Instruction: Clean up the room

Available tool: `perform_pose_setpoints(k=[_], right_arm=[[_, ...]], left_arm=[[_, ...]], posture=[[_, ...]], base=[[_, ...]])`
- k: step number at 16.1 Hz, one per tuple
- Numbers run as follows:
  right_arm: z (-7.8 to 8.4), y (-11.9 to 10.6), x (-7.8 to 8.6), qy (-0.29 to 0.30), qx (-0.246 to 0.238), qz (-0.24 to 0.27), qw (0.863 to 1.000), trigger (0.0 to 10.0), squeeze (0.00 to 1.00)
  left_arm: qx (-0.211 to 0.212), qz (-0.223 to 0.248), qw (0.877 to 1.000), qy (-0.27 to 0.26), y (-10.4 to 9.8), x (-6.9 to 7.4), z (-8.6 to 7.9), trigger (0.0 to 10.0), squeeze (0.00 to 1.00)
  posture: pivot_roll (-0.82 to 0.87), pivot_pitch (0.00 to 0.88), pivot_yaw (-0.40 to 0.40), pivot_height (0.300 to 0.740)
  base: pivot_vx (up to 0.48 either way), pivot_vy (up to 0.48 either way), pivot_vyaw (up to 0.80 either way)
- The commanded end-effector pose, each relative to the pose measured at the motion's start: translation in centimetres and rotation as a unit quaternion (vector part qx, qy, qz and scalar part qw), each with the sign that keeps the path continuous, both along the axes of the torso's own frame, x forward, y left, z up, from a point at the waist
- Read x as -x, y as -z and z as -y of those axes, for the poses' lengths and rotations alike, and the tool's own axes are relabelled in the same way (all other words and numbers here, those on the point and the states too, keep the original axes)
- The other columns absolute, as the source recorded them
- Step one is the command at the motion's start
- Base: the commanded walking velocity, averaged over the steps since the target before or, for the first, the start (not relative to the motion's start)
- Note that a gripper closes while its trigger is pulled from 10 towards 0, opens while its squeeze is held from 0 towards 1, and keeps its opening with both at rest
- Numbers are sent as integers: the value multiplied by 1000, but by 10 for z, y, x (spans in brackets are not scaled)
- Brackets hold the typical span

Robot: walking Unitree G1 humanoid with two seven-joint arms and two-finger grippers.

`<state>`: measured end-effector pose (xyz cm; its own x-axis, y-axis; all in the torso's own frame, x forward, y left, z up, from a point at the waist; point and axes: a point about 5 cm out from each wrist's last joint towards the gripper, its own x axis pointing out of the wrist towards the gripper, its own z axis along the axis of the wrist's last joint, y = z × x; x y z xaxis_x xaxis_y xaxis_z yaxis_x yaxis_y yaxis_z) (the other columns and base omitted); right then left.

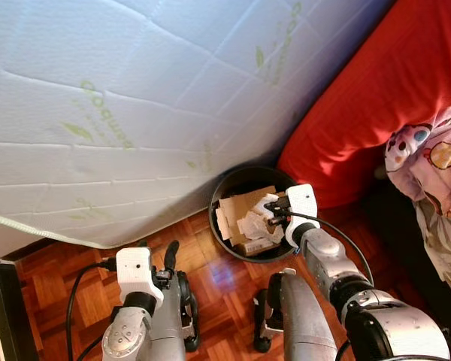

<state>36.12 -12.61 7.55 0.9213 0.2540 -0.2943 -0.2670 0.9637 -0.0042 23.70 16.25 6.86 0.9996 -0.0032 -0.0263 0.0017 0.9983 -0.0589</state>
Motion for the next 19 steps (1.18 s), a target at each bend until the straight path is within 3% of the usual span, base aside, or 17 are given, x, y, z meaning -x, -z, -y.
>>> perform_pose_setpoints(k=[1, 7, 8, 9, 10, 12, 13, 15, 16, 17, 19], right_arm=[[-2, 12, 7, -4, 1, -25, 1000, 10000, 1000], [-6, 11, 7, -16, -2, -26, 1000, 10000, 1000], [-5, 11, 7, -13, 2, -25, 1000, 10000, 820], [0, 11, 6, 0, -2, -22, 1000, 10000, 0], [15, 14, 9, 39, -29, -20, 999, 10000, 0], [50, 36, 30, 106, -53, -24, 993, 10000, 0], [55, 41, 35, 118, -51, -29, 991, 10000, 0], [82, 80, 80, 161, -59, -67, 983, 10000, 0], [85, 86, 87, 166, -50, -75, 982, 10000, 0], [97, 101, 109, 209, -52, -96, 972, 10000, 0], [98, 111, 124, 227, -61, -114, 965, 10000, 0]], left_arm=[[-3, -32, 999, -6, 11, 10, -2, 10000, 0], [-2, -37, 999, -7, 11, 7, -4, 10000, 0], [-3, -38, 999, -7, 12, 5, -5, 10000, 0], [-3, -41, 999, -7, 13, 3, -6, 10000, 0], [-2, -50, 999, -10, 19, 2, -7, 10000, 0], [1, -69, 998, -16, 30, -1, -11, 10000, 0], [1, -72, 997, -16, 31, -5, -12, 10000, 0], [7, -90, 996, -13, 40, -14, -16, 10000, 0], [5, -98, 995, -12, 44, -16, -17, 10000, 0], [2, -121, 993, -13, 55, -15, -20, 10000, 0], [-2, -149, 989, -14, 69, -11, -22, 10000, 0]], posture=[[152, 498, -45, 634], [149, 490, -47, 634], [136, 482, -44, 634], [129, 477, -43, 634], [111, 459, -40, 634], [80, 413, -36, 634], [72, 401, -34, 634], [30, 346, -23, 659], [12, 327, -18, 669], [-10, 304, -12, 684], [-26, 270, -4, 709]], base=[[0, 0, 0], [0, 0, 0], [0, 0, 0], [0, 0, 0], [0, 0, 0], [0, 0, 0], [0, 0, 0], [0, 0, 0], [0, 0, 0], [0, 0, 0], [0, 0, 0]])
